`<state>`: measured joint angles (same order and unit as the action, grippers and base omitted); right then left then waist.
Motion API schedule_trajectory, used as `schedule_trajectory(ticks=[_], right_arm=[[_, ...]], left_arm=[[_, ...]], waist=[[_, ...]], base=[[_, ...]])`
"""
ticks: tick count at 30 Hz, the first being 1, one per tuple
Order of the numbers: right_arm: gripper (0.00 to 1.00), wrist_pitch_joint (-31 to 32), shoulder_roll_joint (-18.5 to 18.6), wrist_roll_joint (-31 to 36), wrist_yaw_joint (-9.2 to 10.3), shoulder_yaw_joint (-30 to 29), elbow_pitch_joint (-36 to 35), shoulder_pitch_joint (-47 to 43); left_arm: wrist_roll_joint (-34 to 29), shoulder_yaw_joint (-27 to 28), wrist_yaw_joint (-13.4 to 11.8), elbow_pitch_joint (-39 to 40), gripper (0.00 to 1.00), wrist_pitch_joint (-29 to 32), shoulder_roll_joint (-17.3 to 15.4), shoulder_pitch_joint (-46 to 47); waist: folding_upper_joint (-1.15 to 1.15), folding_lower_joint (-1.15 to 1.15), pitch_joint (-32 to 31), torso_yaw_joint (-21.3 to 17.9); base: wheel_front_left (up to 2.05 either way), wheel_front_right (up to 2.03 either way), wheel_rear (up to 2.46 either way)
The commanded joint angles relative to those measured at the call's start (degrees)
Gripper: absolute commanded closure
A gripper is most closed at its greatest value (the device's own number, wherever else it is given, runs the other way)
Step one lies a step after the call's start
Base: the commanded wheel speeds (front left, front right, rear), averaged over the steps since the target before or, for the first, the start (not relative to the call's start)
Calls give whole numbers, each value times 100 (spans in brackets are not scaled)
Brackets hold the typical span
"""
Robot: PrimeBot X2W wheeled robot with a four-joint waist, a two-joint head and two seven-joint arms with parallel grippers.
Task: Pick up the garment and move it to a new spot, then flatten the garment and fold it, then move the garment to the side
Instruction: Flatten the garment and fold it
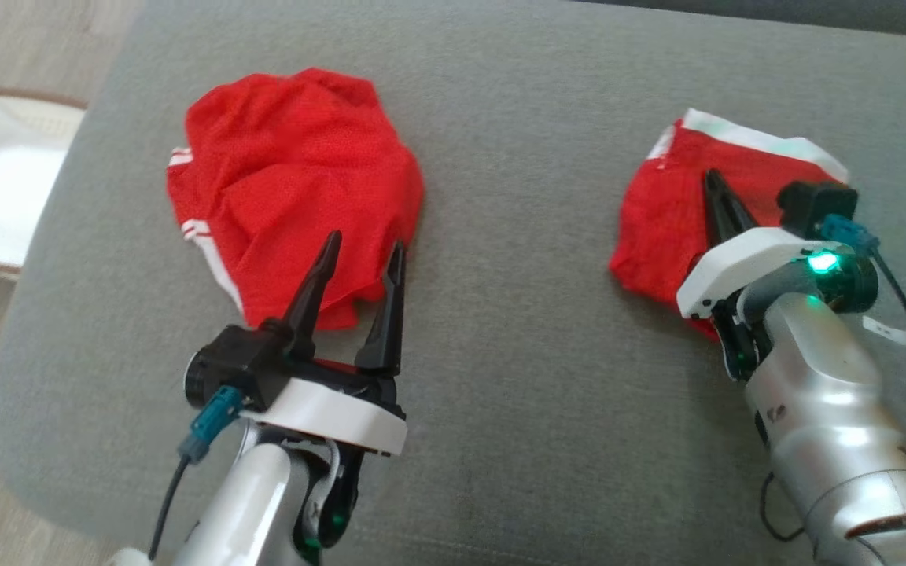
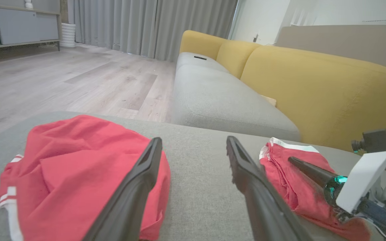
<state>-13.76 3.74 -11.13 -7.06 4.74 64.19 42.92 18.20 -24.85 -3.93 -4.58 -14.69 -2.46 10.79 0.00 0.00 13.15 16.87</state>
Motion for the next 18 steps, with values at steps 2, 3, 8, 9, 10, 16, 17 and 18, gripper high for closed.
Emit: schedule_trajectory(ticks=[2, 3, 8, 9, 10, 16, 17, 18], right_arm=[[58, -114, -78, -111, -43, 87, -370, 98], [0, -117, -74, -112, -43, 38, -535, 60], [0, -122, -77, -103, -43, -102, -1439, -440], [0, -122, -77, -92, -43, -124, -1601, -561], [0, -122, -77, -73, -43, -171, -1769, -681], [0, -123, -78, 25, -43, -347, -2728, -1495], [0, -123, -80, 21, -43, -396, -2878, -1620], [0, -123, -80, 21, -43, -396, -2878, -1620]], left_arm=[[-63, 299, 33, 174, 0, -31, -42, 129], [-72, 333, 33, 183, 0, -31, -42, 128], [-97, 450, 39, 201, 0, -31, -42, 92], [-101, 462, 42, 199, 0, -31, -42, 81], [-110, 463, 53, 191, 0, -31, -42, 78], [-101, 511, 8, 189, 0, -31, -42, 39], [-106, 538, -3, 191, 0, -31, -42, 17], [-106, 538, -3, 191, 0, -31, -42, 17]], waist=[[0, 0, -181, -288], [0, 0, -222, -361], [0, 0, -457, -694], [0, 0, -488, -750], [0, 0, -522, -805], [0, 0, -738, -1121], [0, 0, -767, -1178], [0, 0, -767, -1178]], base=[[0, 0, 0], [0, 0, 0], [0, 0, 0], [0, 0, 0], [0, 0, 0], [0, 0, 0], [0, 0, 0], [0, 0, 0]])
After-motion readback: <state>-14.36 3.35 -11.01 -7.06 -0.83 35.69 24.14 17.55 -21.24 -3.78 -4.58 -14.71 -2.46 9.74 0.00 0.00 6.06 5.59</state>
